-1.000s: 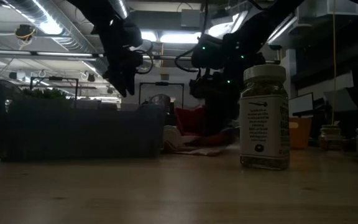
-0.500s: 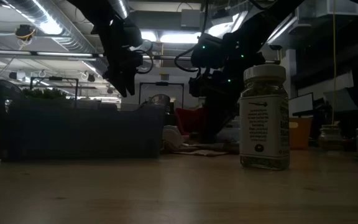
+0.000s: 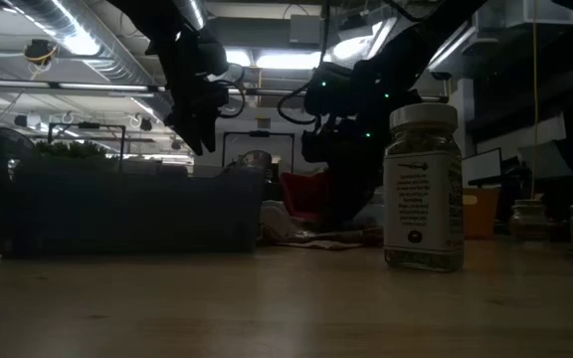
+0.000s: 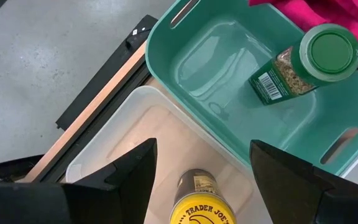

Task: Sort spices by type
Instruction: Put the orange seasoning pack into the right transparent bin

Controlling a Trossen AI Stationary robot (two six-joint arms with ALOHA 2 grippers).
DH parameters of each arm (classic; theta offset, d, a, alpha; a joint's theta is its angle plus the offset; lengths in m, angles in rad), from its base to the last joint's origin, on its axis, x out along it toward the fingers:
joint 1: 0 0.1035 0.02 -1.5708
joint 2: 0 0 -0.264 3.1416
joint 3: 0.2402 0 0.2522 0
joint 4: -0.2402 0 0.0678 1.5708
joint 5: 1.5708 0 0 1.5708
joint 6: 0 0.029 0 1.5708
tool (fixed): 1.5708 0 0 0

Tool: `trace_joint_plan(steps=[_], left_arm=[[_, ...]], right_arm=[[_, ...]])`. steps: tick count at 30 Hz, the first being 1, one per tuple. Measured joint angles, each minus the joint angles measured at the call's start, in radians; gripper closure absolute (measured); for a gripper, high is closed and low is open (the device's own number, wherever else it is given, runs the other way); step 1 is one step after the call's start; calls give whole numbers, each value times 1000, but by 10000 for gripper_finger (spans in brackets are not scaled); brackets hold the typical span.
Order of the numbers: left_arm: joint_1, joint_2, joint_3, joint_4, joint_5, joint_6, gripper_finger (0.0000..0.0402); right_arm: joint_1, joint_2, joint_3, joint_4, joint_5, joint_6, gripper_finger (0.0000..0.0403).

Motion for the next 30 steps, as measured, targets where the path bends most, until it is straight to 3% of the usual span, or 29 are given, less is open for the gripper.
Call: trace_joint_plan(steps=[5, 14, 21, 30], left_arm=[[0, 0, 0, 1, 0, 0, 160], [0, 0, 0, 1, 0, -6, 160], [0, 0, 0, 1, 0, -5, 160], [0, 0, 0, 1, 0, -3, 160]], right_arm=[[6, -1, 0, -4, 38, 0, 247], [6, -7, 29, -44, 47, -20, 386], [6, -7, 83, -98, 47, -54, 345], [6, -7, 86, -96, 36, -56, 331]])
